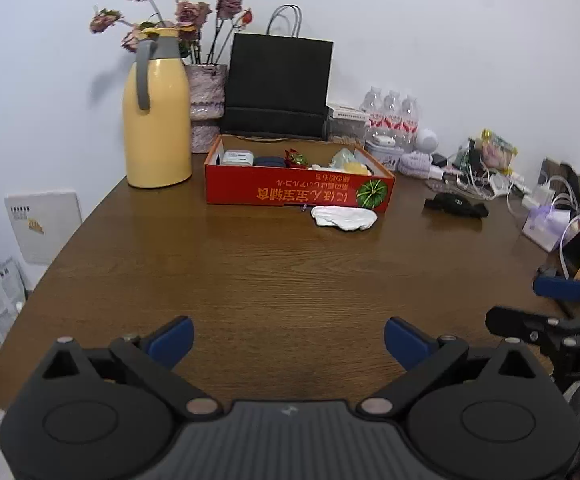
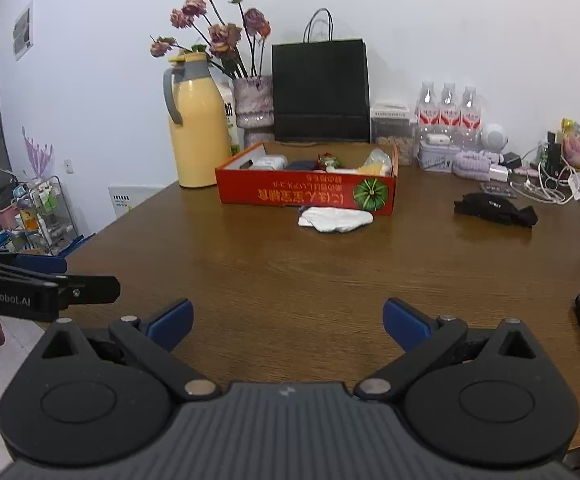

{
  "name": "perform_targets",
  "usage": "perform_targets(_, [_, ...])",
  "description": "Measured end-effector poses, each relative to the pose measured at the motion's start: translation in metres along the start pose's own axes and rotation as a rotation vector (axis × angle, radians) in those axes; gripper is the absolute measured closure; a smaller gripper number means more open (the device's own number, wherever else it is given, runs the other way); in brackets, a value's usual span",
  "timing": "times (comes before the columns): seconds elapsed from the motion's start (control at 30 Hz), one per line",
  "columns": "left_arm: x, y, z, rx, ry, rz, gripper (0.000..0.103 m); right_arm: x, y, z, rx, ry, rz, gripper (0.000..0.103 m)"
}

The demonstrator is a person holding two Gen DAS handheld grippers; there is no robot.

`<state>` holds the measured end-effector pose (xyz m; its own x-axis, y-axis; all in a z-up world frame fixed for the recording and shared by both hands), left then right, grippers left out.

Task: Organize objects
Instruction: 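Withdraw both open tools from the box toward the white cloth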

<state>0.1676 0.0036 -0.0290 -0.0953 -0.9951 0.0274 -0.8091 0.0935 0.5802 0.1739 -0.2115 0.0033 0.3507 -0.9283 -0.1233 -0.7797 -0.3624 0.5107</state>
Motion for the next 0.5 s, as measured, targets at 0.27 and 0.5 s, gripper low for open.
perform_targets(0.27, [0.014, -0.086, -0.022, -0.016, -0.072, -0.012, 0.004, 0.041, -0.072, -0.02, 0.02, 0.016, 0.004, 0.0])
perform_targets(0.5, [0.033, -0.197, -0.083, -0.051, -0.039, 0.071, 0.009, 0.107, -0.179, -0.061, -0.06, -0.068, 0.028, 0.01])
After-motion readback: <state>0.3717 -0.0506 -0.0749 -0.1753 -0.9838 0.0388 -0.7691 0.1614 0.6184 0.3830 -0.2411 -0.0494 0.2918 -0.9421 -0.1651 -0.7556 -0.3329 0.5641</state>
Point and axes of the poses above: each gripper's, at about its wrist camera, not at the fingertips, and y roughly against the way its jaws point, x to its right, z to its underside, the point moved 7 cm from there along -y, roughly the way its jaws point, and after that the axes turned 4 degrees about -z, right-handed, at the moved point
